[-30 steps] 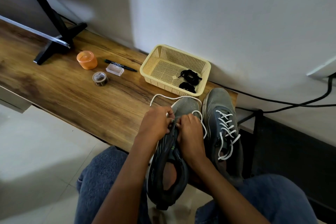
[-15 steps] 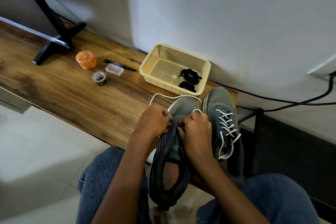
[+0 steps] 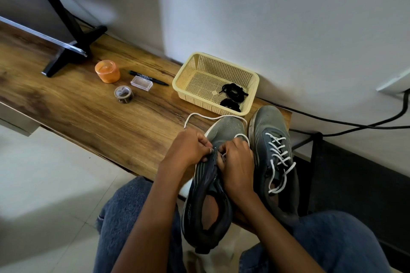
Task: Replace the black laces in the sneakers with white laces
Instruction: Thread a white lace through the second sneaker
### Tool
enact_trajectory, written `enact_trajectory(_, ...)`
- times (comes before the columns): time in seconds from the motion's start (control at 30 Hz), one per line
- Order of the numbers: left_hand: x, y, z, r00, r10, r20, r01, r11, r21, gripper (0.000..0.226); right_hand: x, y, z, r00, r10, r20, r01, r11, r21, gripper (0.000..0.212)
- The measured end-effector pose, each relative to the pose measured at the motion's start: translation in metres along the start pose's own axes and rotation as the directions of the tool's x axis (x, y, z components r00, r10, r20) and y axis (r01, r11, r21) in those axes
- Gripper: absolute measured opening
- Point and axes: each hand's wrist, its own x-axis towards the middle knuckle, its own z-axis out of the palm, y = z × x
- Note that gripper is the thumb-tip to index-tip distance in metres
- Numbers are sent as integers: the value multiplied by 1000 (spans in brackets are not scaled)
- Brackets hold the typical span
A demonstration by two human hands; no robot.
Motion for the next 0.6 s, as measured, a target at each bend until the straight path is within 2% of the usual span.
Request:
enact_trajectory(0.23, -2, 0, -1, 1000, -11, 6, 11, 999, 53, 8, -1, -1, 4, 1000, -3, -28, 3, 1000, -3, 17)
enact_trajectory(0.33, -2, 0, -1, 1000, -12, 7, 11, 998, 67, 11, -1, 0, 6, 998, -21, -61, 19, 1000, -24, 4)
enact_trajectory(0.4, -2, 1, -1, 1000, -6, 14, 5, 996, 90, 14, 1, -1, 7, 995, -1, -96, -1, 1000, -20, 14)
enact_trajectory(0.5, -2, 1, -1, 1000, 4, 12, -6, 993, 115, 16, 4, -1, 7, 994, -2, -105, -1, 1000, -28, 5)
enact_trajectory(0.6, -1, 1, 1, 1000, 15, -2, -15, 991, 135, 13, 5, 1, 7, 995, -24, -92, 22, 1000, -21, 6)
